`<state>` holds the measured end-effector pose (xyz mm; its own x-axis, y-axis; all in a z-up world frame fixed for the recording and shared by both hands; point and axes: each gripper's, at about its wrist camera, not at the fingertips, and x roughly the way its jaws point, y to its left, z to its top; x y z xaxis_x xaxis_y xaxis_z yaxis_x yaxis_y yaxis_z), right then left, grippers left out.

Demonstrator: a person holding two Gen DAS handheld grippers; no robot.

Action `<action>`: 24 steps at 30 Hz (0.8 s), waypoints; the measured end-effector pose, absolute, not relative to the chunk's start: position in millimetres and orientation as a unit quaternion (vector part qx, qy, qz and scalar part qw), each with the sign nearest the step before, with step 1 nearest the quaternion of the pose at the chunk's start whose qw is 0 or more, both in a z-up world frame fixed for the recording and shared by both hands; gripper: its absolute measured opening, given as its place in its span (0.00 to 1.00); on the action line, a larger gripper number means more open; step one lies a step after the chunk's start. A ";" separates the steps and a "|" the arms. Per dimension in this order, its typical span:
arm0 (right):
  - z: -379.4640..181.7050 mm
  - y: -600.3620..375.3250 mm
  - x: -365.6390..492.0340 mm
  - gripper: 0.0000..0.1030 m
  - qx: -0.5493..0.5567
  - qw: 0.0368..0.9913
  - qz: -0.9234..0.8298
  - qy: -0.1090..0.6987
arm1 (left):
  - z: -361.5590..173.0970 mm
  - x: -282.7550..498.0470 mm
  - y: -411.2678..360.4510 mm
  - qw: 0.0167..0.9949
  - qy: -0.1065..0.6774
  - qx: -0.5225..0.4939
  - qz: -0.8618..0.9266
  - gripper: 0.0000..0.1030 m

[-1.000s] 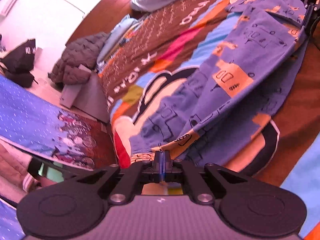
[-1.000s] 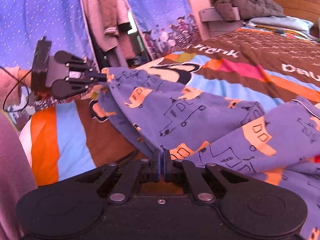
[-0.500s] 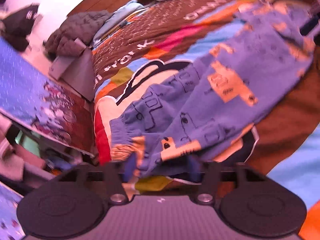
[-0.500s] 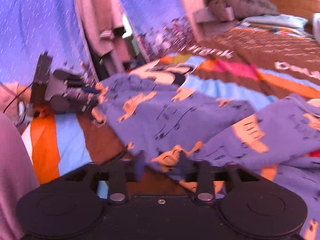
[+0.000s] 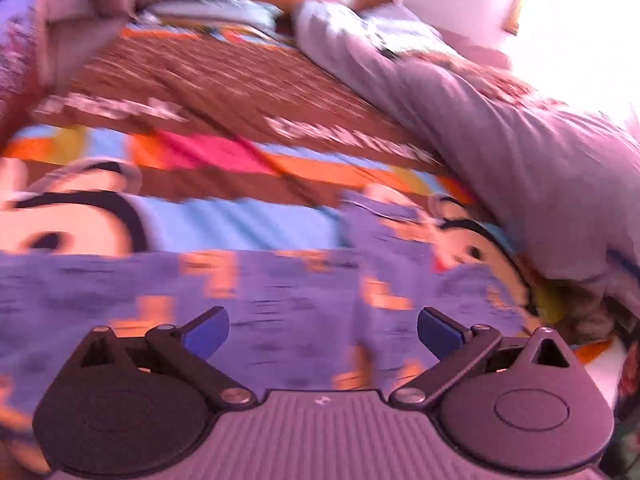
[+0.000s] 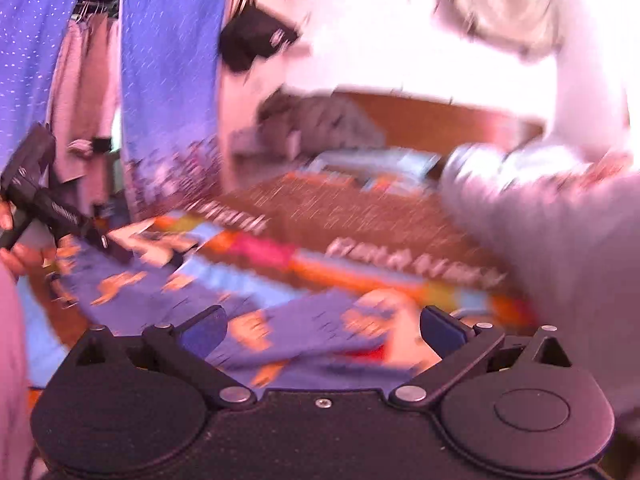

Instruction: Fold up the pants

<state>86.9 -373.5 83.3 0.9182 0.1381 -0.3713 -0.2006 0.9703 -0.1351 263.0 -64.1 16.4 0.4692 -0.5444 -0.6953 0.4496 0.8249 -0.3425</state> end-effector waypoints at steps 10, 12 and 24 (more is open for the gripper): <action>159.0 -387.6 222.4 0.99 -0.019 0.973 0.043 0.224 | -16.6 278.9 -125.0 0.829 0.463 -0.002 -0.313 0.79; 140.7 -388.9 269.5 0.99 0.047 0.948 0.085 0.303 | -26.4 280.1 -122.9 0.827 0.477 -0.003 -0.299 0.35; 10.6 -334.8 429.5 0.53 0.093 0.839 0.063 0.533 | -46.1 300.5 -109.4 0.807 0.524 -0.077 -0.262 0.12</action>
